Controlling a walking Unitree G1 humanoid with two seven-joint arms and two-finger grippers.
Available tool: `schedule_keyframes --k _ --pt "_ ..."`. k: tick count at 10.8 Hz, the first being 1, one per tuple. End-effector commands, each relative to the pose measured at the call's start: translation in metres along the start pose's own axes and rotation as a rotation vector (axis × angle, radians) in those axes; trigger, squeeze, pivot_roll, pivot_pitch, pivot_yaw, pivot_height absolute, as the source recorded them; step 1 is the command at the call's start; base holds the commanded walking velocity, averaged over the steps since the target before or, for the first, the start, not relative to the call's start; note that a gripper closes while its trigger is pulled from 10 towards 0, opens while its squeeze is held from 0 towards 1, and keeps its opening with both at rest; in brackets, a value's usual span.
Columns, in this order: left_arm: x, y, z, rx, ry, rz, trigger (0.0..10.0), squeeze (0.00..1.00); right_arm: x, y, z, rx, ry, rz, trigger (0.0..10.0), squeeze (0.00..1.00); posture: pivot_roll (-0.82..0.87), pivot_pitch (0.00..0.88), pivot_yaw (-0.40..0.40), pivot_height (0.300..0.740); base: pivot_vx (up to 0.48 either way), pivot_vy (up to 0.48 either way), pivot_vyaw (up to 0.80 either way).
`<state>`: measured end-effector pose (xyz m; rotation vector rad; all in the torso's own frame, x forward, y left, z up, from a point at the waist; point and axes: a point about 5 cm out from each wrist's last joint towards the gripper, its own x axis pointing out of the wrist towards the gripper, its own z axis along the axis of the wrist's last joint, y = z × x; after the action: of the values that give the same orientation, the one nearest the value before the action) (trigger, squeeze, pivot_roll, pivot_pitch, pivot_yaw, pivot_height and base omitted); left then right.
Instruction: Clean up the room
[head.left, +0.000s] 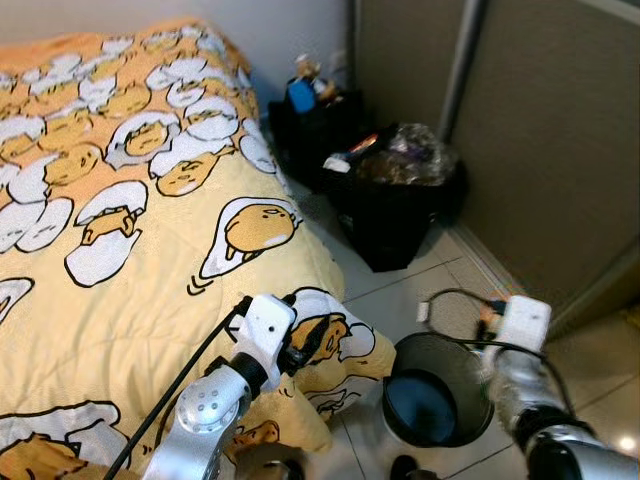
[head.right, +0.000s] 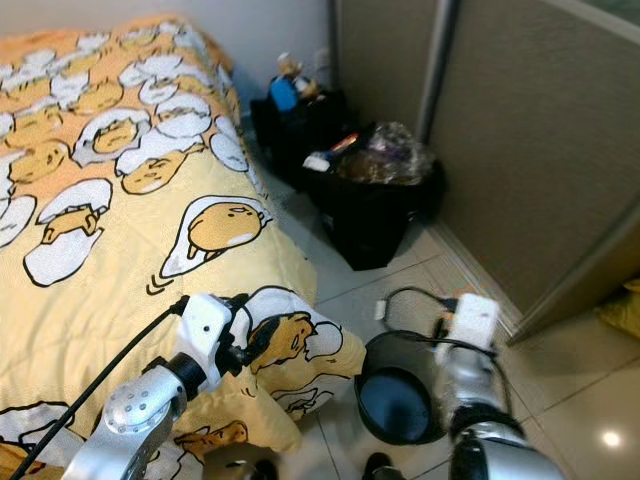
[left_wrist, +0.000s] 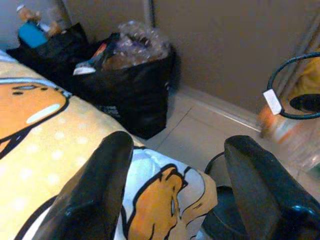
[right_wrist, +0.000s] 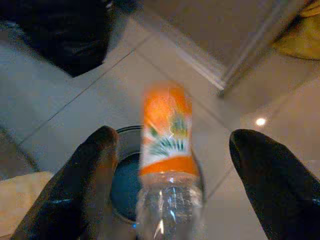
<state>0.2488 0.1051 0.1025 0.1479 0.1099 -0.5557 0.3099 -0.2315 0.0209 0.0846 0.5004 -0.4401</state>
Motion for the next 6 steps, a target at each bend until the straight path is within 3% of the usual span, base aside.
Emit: schedule_keyframes --k 1,2,3,5,6 --pt "-0.002 0.001 0.001 0.011 0.011 0.012 10.0 0.00 -0.001 0.004 -0.003 -0.002 0.021 0.010 10.0 1.00 0.35 0.263 0.083 0.736 0.000 0.000 0.00" --pt "0.002 0.001 0.001 0.011 0.015 0.013 10.0 0.00 -0.001 0.005 -0.001 -0.031 0.014 0.008 10.0 0.99 0.34 0.250 0.074 0.736 0.000 0.000 0.00" --pt "0.011 0.002 0.002 0.016 0.004 0.028 10.0 0.00 -0.001 0.014 0.008 -0.099 -0.059 0.045 10.0 0.00 0.32 0.201 0.041 0.736 0.000 0.000 0.00" --pt "0.020 0.008 0.007 -0.057 -0.044 0.074 10.0 0.00 -0.013 0.029 0.015 -0.158 -0.279 0.127 10.0 0.00 0.28 0.086 0.004 0.736 0.000 0.000 0.00" --pt "0.022 0.019 0.008 -0.049 -0.090 0.114 10.0 0.00 -0.034 0.033 0.010 -0.139 -0.429 0.175 10.0 0.00 0.24 0.001 -0.006 0.736 0.000 0.000 0.00"
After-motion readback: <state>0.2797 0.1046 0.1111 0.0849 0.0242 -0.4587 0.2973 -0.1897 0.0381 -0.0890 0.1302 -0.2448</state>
